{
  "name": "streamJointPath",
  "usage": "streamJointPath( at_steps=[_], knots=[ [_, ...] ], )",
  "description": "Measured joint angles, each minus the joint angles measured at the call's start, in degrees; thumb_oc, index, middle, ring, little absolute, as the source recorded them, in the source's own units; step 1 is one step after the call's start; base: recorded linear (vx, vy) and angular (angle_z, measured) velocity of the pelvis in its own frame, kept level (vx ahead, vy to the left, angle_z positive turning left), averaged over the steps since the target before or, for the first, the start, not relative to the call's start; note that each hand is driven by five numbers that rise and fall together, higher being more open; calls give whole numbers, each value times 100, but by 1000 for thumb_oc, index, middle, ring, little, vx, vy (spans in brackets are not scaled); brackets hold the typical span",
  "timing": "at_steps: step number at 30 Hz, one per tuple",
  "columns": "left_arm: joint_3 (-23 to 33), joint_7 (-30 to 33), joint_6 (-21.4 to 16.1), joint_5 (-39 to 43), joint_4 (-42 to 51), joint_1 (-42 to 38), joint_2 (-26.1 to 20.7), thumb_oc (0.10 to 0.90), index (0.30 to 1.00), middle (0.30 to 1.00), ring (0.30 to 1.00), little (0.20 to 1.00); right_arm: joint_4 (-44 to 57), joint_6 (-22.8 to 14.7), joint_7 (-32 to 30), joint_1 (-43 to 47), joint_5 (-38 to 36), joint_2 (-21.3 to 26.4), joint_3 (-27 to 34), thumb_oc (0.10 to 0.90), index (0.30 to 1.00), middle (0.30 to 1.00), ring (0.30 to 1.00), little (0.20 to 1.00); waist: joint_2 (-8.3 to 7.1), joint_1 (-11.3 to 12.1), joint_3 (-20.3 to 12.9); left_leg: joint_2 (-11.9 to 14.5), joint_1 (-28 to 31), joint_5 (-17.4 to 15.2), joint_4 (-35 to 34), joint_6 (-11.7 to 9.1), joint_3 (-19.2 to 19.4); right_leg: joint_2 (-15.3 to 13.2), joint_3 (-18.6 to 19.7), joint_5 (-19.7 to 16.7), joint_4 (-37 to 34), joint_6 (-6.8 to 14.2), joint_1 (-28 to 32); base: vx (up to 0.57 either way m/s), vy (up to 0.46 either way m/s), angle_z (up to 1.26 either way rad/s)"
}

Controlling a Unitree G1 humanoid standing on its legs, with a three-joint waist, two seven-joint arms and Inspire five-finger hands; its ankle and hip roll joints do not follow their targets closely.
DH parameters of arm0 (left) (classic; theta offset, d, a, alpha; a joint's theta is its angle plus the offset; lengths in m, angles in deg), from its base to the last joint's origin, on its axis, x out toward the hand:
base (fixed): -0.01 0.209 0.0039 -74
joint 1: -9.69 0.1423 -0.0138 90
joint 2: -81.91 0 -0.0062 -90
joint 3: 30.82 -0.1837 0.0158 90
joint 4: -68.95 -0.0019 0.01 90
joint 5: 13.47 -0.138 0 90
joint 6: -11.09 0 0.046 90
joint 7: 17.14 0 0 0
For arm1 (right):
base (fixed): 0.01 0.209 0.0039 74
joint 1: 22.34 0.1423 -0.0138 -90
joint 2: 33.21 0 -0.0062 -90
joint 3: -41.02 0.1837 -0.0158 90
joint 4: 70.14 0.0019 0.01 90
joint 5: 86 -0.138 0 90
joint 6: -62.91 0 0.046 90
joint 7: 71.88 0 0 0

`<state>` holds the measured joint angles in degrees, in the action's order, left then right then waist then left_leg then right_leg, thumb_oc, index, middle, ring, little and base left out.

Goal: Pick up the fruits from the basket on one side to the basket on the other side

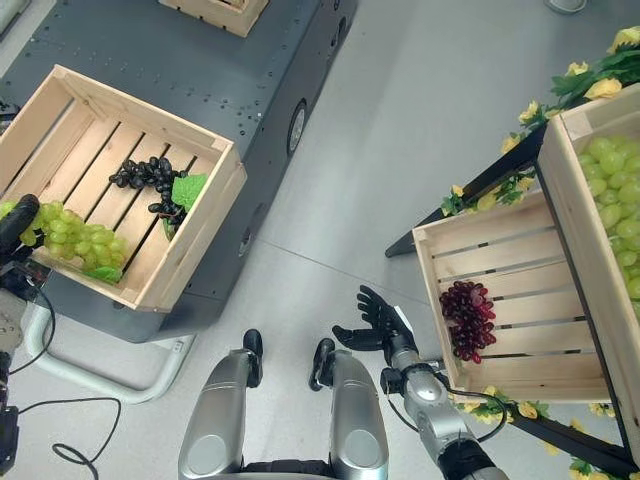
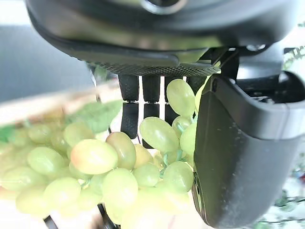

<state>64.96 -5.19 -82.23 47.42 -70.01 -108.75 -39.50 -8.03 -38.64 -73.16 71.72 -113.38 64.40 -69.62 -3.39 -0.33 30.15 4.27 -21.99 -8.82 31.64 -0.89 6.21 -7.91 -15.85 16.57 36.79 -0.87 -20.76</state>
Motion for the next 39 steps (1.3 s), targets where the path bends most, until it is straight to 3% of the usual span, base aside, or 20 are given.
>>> streamJointPath(
  at_steps=[8, 14, 17, 22, 25, 28, 33, 35, 39],
  knots=[
    [0, -110, -633, -6, 973, 135, 38, 400, 300, 300, 300, 300, 1087, -32, 8, -91, 63, 4, 7, 800, 900, 900, 900, 900, 49, -34, -19, -8, 195, -4, -22, 8, 44, -18, 16, 7, 19, 11, 154, 6, -17, -1],
    [-8, -168, -1065, -710, 1711, 160, 45, 400, 300, 300, 300, 300, 1666, -271, 41, -17, 461, 30, 12, 800, 900, 900, 900, 900, 131, -13, -114, -23, 597, 35, -289, 21, 57, -1, 65, 1, -155, 39, 486, -14, -93, -3],
    [-11, -176, -1121, -1182, 2183, 294, 65, 400, 300, 300, 300, 300, 1747, -288, 41, 0, 447, 54, 28, 800, 900, 900, 900, 900, 300, -7, -281, -71, 958, 281, -839, -12, 109, 68, 81, -169, -579, 88, 778, 66, -103, 1],
    [-146, -539, -1082, -1641, 2858, 625, 80, 400, 300, 300, 300, 300, 1953, -283, 40, -166, 445, 99, 25, 800, 900, 900, 900, 900, 593, 47, -1061, -72, 1727, 781, -2180, -43, 72, 322, 60, -576, -1786, 146, 1469, 53, -109, 2],
    [-555, -934, -951, -1870, 3057, 603, 29, 400, 300, 300, 300, 300, 2259, -284, 40, -61, 446, 381, 20, 800, 900, 900, 900, 900, 809, 88, -1575, -103, 2127, 1035, -2926, -25, 20, 455, 87, -819, -2488, 231, 1857, -22, -75, 11],
    [-952, -1187, -885, -1967, 2970, 439, -84, 400, 300, 300, 300, 300, 2268, -179, 40, 274, 448, 590, -24, 800, 900, 900, 900, 900, 891, 102, -1778, -134, 2371, 1144, -3254, 1, -2, 495, 98, -966, -2908, 295, 2144, -31, -95, 2],
    [-2022, -1639, -633, -1973, 2453, -598, -293, 400, 300, 300, 300, 300, 2209, 529, 41, 1491, 367, 834, -89, 800, 900, 900, 900, 900, 852, 125, -1934, -183, 2485, 1262, -3556, 57, -90, 578, 142, -1430, -3836, 368, 2526, -35, -101, 1],
    [-2189, -1745, -606, -1975, 2449, -757, -291, 400, 300, 300, 300, 300, 2140, 655, 48, 1905, 139, 827, -213, 800, 900, 900, 900, 900, 839, 123, -1955, -196, 2491, 1285, -3623, 66, -120, 577, 165, -1536, -4024, 387, 2577, 23, -111, -4],
    [-3034, -1999, -405, -2160, 2296, -1501, -286, 400, 300, 300, 300, 300, 1702, 1150, 160, 2792, -765, 580, -509, 800, 900, 900, 900, 900, 778, 124, -1990, -235, 2537, 1292, -3667, 76, -135, 563, 153, -1613, -4183, 406, 2686, 26, -83, 2]
  ],
)
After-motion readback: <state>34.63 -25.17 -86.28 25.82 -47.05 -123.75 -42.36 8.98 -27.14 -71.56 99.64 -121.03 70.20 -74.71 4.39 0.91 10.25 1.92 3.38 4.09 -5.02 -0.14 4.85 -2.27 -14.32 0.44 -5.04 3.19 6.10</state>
